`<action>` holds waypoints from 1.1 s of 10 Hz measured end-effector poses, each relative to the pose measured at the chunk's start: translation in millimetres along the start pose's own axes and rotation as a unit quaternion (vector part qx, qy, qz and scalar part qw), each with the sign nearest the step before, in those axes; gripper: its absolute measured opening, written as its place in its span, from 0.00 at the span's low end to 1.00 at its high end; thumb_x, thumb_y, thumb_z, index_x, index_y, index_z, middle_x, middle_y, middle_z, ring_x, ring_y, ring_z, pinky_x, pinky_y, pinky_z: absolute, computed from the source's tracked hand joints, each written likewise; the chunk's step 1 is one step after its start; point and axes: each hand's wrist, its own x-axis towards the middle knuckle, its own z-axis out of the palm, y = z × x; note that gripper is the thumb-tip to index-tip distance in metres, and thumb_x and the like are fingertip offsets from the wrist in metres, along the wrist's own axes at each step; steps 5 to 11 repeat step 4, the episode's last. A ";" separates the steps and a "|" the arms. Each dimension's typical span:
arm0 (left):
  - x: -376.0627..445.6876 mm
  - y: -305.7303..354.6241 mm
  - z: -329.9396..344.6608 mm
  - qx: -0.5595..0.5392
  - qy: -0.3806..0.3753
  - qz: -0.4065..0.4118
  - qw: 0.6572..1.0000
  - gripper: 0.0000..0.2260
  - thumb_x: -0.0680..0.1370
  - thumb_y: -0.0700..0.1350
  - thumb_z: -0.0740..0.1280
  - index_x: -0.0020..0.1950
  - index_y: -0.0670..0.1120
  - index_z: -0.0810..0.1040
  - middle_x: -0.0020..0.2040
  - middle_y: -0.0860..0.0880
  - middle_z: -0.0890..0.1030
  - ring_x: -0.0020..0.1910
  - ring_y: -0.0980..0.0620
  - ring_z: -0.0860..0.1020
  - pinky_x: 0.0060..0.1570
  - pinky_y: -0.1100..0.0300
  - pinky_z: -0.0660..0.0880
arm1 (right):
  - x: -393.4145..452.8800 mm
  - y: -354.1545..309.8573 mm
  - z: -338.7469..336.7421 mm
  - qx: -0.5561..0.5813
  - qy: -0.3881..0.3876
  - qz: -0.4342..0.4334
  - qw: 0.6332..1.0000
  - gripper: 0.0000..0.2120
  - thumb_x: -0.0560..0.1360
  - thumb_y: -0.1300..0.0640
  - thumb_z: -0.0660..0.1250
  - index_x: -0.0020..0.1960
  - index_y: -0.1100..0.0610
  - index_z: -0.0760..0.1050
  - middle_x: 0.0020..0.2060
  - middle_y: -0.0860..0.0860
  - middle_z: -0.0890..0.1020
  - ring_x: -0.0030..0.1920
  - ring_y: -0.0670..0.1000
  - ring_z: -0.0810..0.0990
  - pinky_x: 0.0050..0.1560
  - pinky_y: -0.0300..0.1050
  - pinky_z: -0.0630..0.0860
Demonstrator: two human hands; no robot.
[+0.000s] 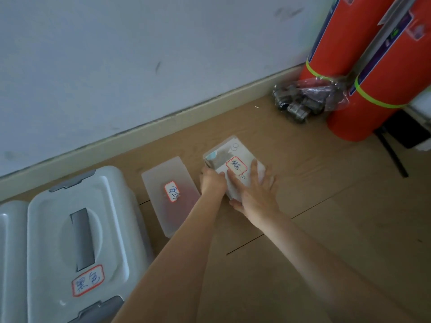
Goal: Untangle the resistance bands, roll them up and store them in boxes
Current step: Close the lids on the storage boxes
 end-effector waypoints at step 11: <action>-63.6 8.7 -73.9 0.210 -0.005 0.217 0.953 0.18 0.78 0.39 0.58 0.68 0.41 0.67 0.64 0.41 0.69 0.62 0.42 0.71 0.59 0.53 0.67 | -44.4 -16.9 -74.0 0.109 0.047 -0.032 0.992 0.29 0.79 0.44 0.54 0.76 0.50 0.51 0.75 0.57 0.56 0.73 0.61 0.57 0.70 0.55 0.59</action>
